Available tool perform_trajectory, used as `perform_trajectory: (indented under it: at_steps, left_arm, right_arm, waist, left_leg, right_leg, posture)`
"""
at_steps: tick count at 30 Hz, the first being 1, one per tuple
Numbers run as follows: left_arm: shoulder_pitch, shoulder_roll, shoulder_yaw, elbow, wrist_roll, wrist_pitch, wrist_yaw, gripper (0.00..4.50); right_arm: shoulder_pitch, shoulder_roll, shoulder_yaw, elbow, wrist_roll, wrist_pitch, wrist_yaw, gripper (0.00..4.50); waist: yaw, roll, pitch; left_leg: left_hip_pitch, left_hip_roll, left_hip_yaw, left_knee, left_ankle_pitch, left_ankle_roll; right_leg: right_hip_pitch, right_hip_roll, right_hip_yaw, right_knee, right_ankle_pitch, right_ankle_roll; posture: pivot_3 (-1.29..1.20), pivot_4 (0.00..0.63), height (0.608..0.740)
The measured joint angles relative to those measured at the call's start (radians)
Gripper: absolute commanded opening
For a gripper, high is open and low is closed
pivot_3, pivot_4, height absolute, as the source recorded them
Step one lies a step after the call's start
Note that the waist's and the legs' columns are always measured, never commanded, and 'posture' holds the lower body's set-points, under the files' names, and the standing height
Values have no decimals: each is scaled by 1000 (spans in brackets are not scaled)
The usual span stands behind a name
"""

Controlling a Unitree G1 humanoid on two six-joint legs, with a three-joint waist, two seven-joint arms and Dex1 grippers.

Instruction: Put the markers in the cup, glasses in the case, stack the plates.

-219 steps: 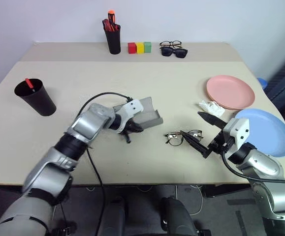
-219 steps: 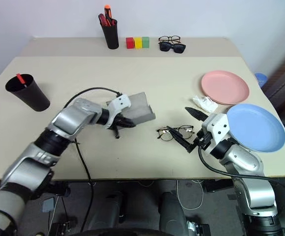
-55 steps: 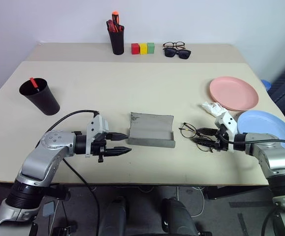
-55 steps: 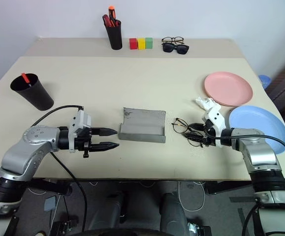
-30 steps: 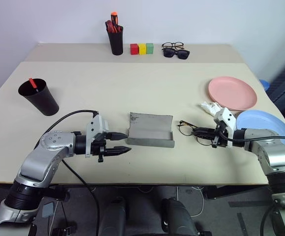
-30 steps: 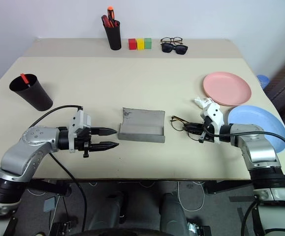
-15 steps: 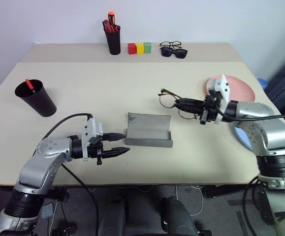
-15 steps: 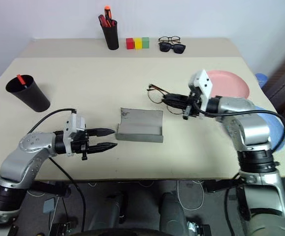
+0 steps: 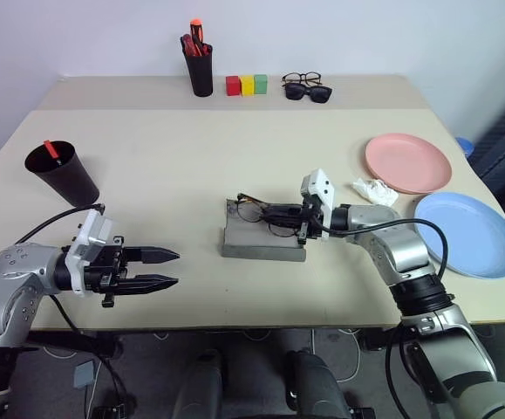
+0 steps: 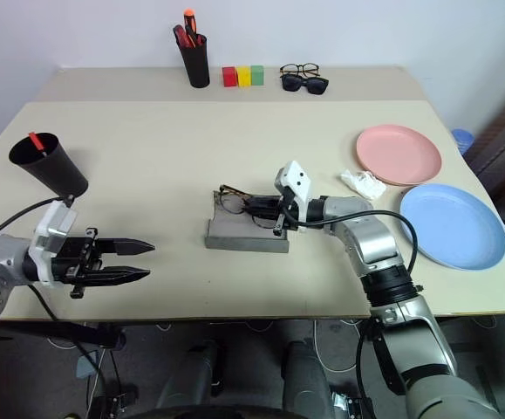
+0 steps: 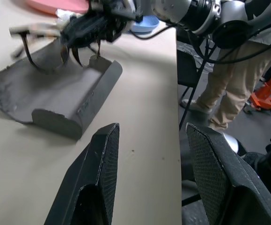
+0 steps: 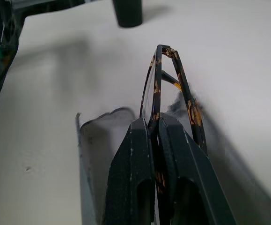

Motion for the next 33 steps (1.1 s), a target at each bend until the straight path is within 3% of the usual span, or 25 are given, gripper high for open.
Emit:
perform_trajectory:
  at_steps: [3,4,7,10,14,18,21,24,29,33]
  left_arm:
    - [-1,0,5,0,1,-1,6,2310]
    - [-1,-1,5,0,2,-1,9,2310]
    - [-16,-5,4,7,16,-5,28,2310]
    - [-76,-19,-7,47,52,-12,69,2310]
    - [-168,-49,-47,94,94,-20,114,2310]
    - [-351,-113,-131,229,194,-42,196,2310]
    - [-484,-164,-190,362,276,-86,233,1395]
    - [-631,-218,-247,559,370,-141,252,50]
    - [-877,-332,-335,916,528,-290,315,50]
    - [-1044,-418,-381,1181,645,-411,402,50]
  right_arm:
    - [1,-6,21,12,-10,5,39,24]
    - [2,-10,26,13,-11,8,50,730]
    - [10,-38,34,13,-13,28,77,1976]
    - [24,-62,33,10,-14,46,87,3544]
    - [63,-88,21,-43,-11,48,73,3544]
    - [191,-140,-117,-254,39,60,4,3544]
    - [355,-203,-227,-423,44,33,-43,3606]
    - [592,-267,-345,-586,47,49,-83,3606]
    - [880,-269,-501,-801,52,75,-165,3606]
    - [1004,-231,-558,-876,52,69,-221,3606]
  waist:
    - [1,0,0]
    - [1,0,0]
    - [3,0,0]
    - [3,0,0]
    - [3,0,0]
    - [23,-1,0]
    - [34,-1,-1]
    - [50,-3,-1]
    - [55,-6,0]
    - [51,-8,1]
  left_leg:
    - [0,0,0,0,0,0]
    - [0,0,0,0,0,0]
    - [0,0,0,0,0,0]
    - [0,0,0,0,0,0]
    - [0,0,0,0,0,0]
    - [0,-1,0,1,0,0]
    - [0,-1,0,1,0,0]
    - [-1,-1,1,1,0,0]
    - [0,-1,1,2,0,0]
    - [-2,-1,3,3,0,0]
  right_leg:
    - [0,0,0,0,0,0]
    - [0,0,0,0,0,0]
    - [0,0,0,0,0,0]
    - [0,0,0,0,0,0]
    - [0,0,0,0,0,0]
    - [2,0,0,0,0,2]
    - [3,0,-1,0,-1,3]
    - [2,0,0,-1,-2,4]
    - [3,0,-1,-1,-3,6]
    - [4,-2,-1,-5,-3,6]
  posture:
    - [0,150,740]
    - [0,150,740]
    - [0,150,740]
    - [0,150,740]
    - [0,150,740]
    - [0,150,740]
    - [0,150,740]
    - [0,150,740]
    - [0,150,740]
    - [0,150,740]
